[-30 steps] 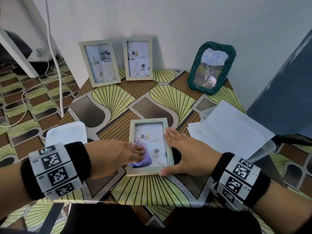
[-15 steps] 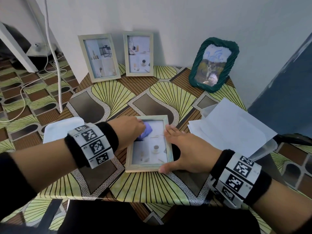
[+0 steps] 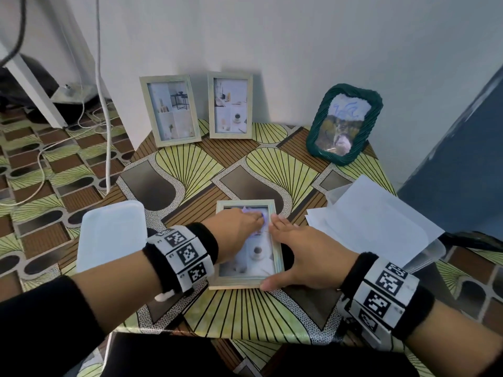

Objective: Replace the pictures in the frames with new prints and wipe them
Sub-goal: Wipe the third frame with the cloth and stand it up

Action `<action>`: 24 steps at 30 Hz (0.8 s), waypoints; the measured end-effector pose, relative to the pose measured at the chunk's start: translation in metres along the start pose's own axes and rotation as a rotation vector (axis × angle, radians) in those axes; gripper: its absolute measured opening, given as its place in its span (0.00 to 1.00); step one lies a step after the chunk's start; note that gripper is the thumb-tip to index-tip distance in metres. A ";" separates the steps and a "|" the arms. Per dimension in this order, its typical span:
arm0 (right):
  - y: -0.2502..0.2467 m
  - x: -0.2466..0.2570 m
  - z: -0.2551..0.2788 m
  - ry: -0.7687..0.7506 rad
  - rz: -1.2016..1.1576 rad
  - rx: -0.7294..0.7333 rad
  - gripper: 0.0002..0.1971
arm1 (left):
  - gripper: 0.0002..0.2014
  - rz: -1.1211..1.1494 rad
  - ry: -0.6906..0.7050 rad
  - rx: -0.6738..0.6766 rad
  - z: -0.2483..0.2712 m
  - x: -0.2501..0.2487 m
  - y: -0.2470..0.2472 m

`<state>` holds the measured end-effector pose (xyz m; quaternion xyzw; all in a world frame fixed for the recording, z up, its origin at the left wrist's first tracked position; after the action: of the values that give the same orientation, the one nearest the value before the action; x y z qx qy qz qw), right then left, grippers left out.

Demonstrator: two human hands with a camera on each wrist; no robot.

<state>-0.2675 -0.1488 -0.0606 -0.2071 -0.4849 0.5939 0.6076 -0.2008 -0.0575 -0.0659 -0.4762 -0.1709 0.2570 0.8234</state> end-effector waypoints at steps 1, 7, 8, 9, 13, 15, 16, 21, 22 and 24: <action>0.000 0.000 0.000 0.001 -0.004 0.000 0.63 | 0.31 0.030 0.016 -0.012 0.000 0.000 -0.002; 0.001 0.000 0.002 0.018 -0.037 0.006 0.63 | 0.21 0.109 0.156 -0.001 0.014 -0.004 -0.012; 0.001 0.000 0.002 0.017 -0.043 0.009 0.63 | 0.20 0.106 0.198 0.012 0.020 -0.007 -0.013; 0.001 0.000 0.003 0.016 -0.048 0.013 0.62 | 0.19 0.092 0.243 0.020 0.027 -0.011 -0.014; 0.003 -0.001 0.003 0.029 -0.073 0.033 0.64 | 0.19 -0.046 0.272 0.072 0.049 -0.022 0.005; 0.003 -0.002 0.003 0.036 -0.091 0.038 0.64 | 0.23 0.009 0.237 0.012 0.060 -0.014 0.012; 0.003 -0.002 0.003 0.037 -0.104 0.040 0.64 | 0.24 0.084 0.209 -0.061 0.069 -0.004 0.010; -0.003 0.005 0.002 0.042 -0.135 0.055 0.57 | 0.17 0.387 0.068 -0.533 0.132 0.066 -0.010; -0.005 0.007 0.001 0.054 -0.172 0.050 0.52 | 0.18 0.384 -0.004 -0.558 0.142 0.081 -0.006; -0.009 0.011 -0.002 0.064 -0.285 0.009 0.41 | 0.22 0.340 -0.197 -0.529 0.158 0.112 0.008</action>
<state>-0.2629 -0.1402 -0.0505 -0.1522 -0.4871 0.4970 0.7018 -0.1957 0.1217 0.0087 -0.6679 -0.2286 0.3824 0.5961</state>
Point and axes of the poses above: each hand's wrist, its own z-axis away from the middle knuckle, its own y-axis out of the palm, x = y × z, the point moved 7 cm from there along -z, towards the middle knuckle, and after that the axes turned 12 degrees about x, right-handed, at the moved point
